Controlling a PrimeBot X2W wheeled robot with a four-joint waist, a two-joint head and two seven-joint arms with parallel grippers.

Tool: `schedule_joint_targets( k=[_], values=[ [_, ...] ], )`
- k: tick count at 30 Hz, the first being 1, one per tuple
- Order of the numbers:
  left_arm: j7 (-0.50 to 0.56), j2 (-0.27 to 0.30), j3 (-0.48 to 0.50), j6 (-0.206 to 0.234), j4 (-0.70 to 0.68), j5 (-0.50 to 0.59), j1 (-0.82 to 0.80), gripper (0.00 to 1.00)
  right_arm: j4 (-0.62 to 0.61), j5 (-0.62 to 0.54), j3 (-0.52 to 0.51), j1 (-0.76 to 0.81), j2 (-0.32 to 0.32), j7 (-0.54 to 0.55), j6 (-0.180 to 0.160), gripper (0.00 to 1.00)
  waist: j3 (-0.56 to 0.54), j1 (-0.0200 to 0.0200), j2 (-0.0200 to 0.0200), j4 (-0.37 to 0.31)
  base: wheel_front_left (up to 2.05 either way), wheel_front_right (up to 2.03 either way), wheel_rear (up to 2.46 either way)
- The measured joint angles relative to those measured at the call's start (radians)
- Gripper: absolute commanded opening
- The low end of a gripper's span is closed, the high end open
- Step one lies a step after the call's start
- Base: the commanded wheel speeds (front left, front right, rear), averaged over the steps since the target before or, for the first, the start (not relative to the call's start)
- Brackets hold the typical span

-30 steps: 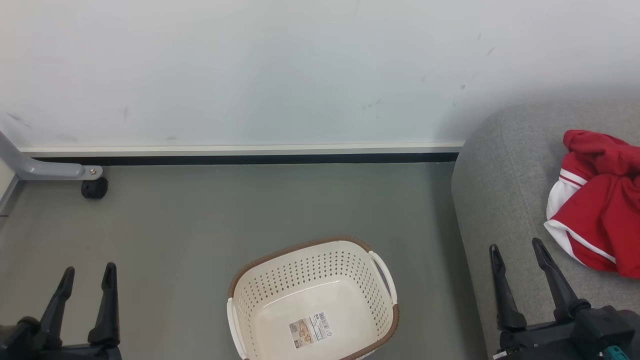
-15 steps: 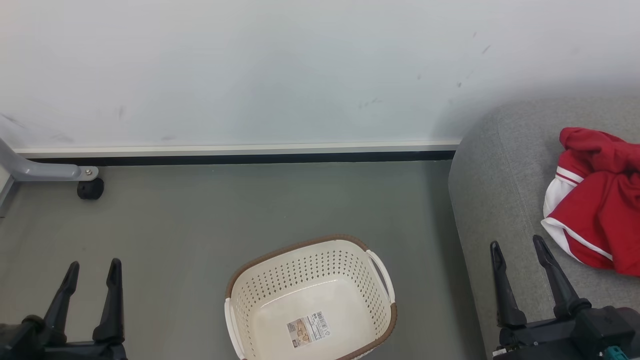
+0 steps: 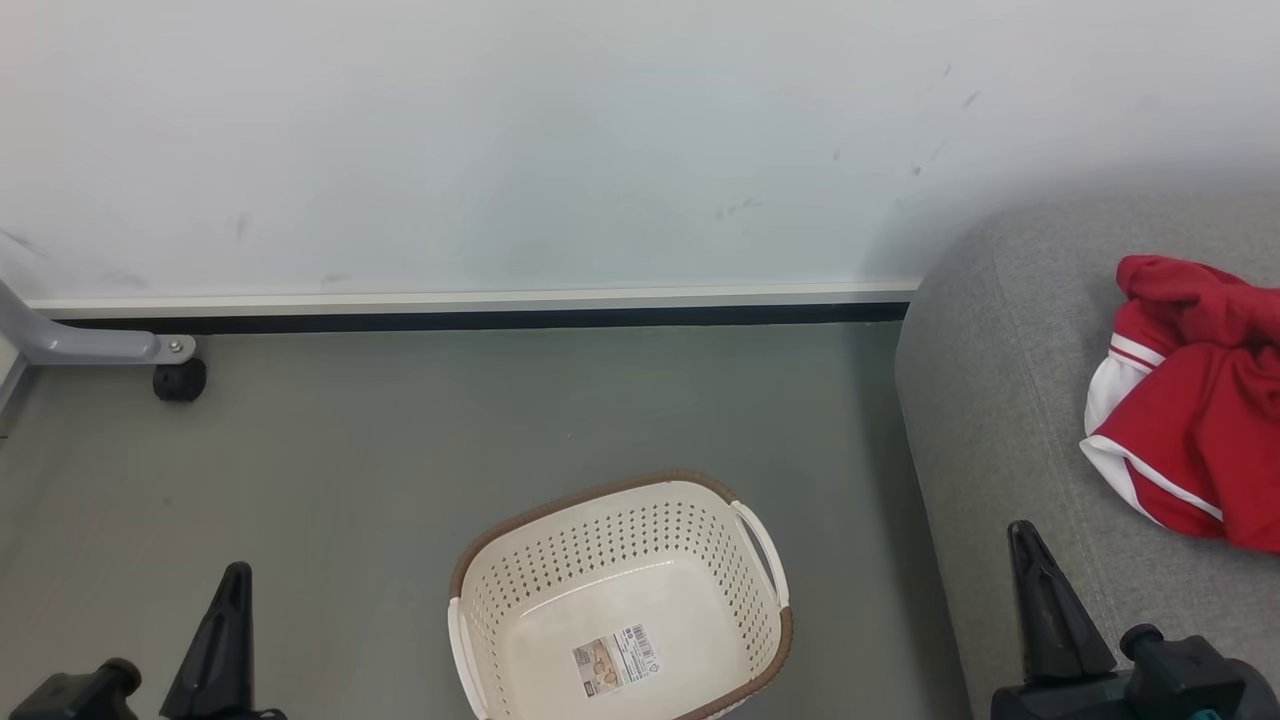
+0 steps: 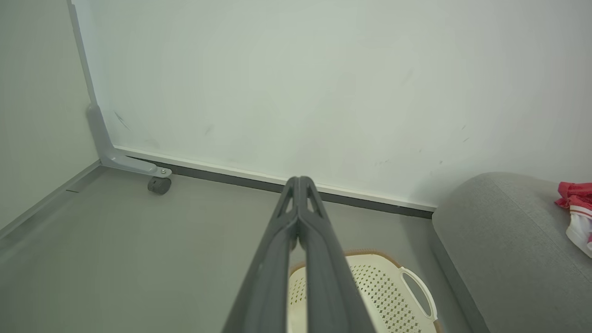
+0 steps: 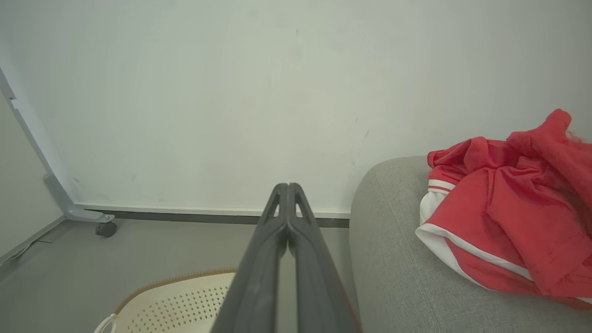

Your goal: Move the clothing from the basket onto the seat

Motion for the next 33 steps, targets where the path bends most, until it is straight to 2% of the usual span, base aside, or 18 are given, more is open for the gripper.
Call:
schedule_joint_targets(
  k=[8, 33],
  values=[
    [0.027, -0.024, 0.022, -0.016, 0.012, -0.068, -0.002, 0.00, 0.024, 0.093, -0.021, -0.006, 0.003, 0.022, 0.008, 0.00, -0.006, 0.0000, 0.0000, -0.005, 0.00, 0.00, 0.00],
    [0.121, -0.108, 0.096, -0.061, 0.067, -0.306, -0.030, 0.00, 0.102, 0.500, -0.092, -0.040, 0.019, 0.120, 0.043, 0.00, -0.020, 0.0000, 0.0000, -0.017, 0.00, 0.00, 0.00]
  ],
)
